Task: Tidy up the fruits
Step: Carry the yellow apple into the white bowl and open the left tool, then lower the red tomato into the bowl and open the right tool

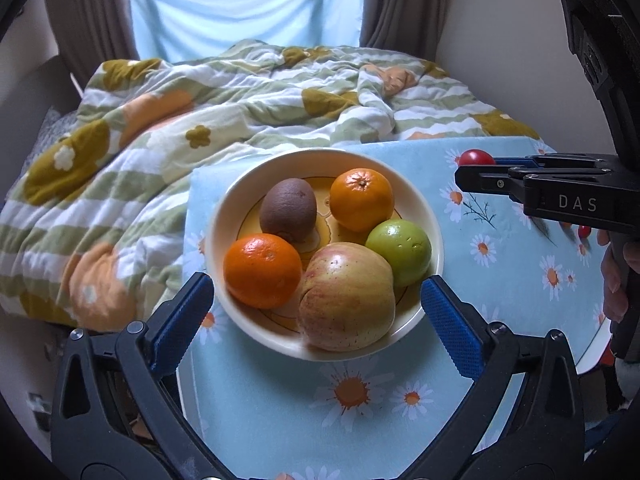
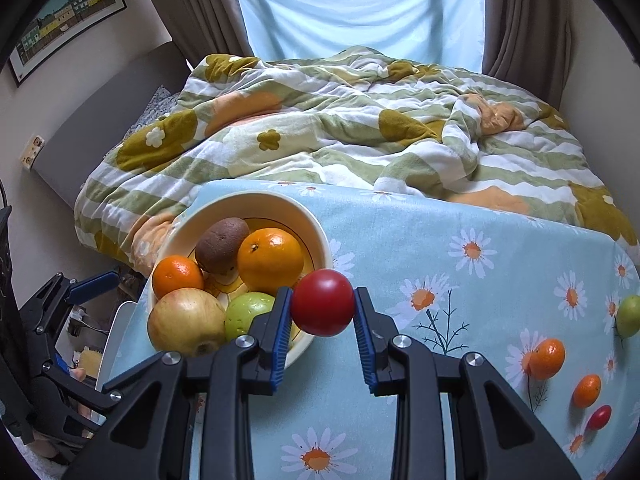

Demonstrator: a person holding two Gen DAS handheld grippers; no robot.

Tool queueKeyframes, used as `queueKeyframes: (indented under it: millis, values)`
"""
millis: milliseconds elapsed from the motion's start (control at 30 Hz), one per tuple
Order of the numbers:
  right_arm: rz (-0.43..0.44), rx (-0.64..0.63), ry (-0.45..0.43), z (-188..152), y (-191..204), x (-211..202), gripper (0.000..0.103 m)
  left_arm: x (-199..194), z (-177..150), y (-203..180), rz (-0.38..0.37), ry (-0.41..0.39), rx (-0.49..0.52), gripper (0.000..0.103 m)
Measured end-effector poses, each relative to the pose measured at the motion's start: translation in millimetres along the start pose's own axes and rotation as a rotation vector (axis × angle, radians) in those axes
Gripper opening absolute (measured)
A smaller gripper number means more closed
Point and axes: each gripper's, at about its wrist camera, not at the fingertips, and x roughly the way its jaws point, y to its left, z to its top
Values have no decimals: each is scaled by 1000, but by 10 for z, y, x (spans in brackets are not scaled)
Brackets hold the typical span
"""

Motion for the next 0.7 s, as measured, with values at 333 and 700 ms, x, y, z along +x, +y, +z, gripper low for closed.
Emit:
queueKeyframes:
  millis: [333,700]
  values:
    - [74,-57,34,108,102,144,28,-183,-56,112,45,13,-77,103]
    - [114,-63,84,88,102,440,28,-133,-160,141,52,35,-127,103]
